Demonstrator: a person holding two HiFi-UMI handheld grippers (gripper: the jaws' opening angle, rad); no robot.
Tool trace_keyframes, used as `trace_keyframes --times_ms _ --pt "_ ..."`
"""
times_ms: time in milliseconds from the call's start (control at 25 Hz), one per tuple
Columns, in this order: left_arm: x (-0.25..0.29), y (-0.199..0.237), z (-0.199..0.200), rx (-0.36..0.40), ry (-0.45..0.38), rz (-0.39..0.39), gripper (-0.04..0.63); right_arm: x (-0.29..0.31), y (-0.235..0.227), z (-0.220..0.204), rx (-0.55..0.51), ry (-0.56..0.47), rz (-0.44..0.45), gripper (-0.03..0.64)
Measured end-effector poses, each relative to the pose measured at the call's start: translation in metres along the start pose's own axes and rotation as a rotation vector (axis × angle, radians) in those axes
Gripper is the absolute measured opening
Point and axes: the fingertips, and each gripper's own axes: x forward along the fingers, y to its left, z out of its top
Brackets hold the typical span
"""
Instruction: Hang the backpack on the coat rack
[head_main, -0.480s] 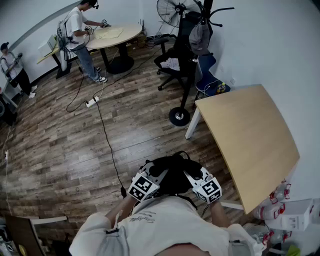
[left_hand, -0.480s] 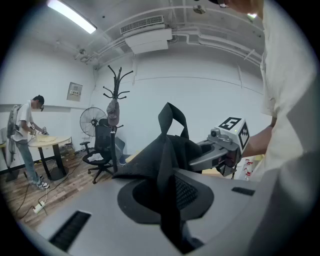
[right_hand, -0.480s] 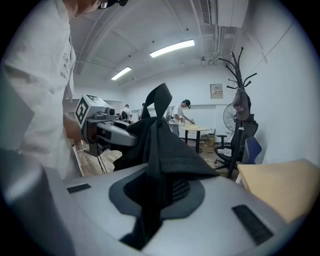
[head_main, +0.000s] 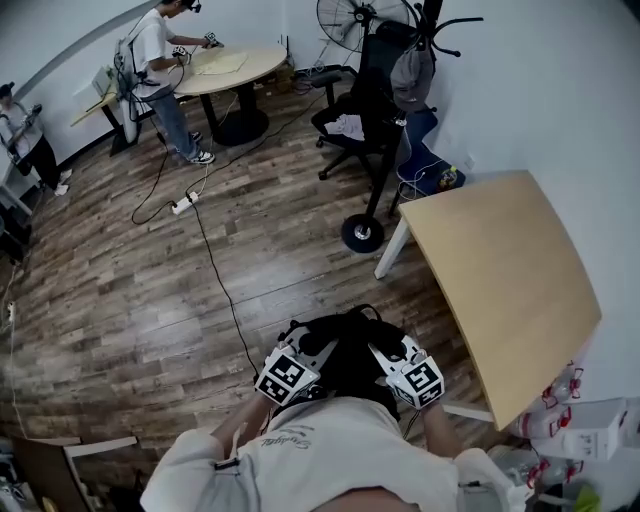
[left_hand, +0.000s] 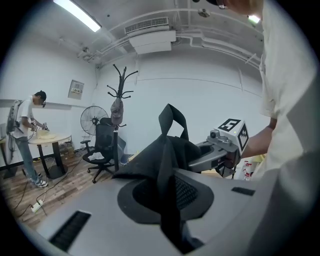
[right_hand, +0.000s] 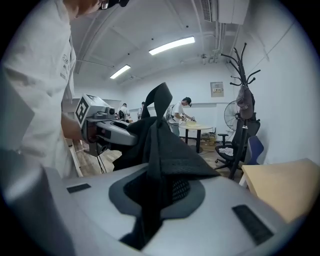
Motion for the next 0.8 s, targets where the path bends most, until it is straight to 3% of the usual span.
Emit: trace_keyframes --times_ms 320,640,800 --pt "0.036 0.036 0.007 0.006 0.028 -0.016 0.041 0.025 -0.043 -0.001 0.041 -0.001 -0.008 0.031" --pt "0.094 0.09 0.031 -0.03 0.037 0.002 0.041 0.061 -0.121 0.015 0.015 -0.025 0.031 0.029" --pt "0.128 0.123 0.055 -0.01 0.027 0.009 0.041 0.079 -0.169 0.031 -0.007 -0.05 0.038 0.029"
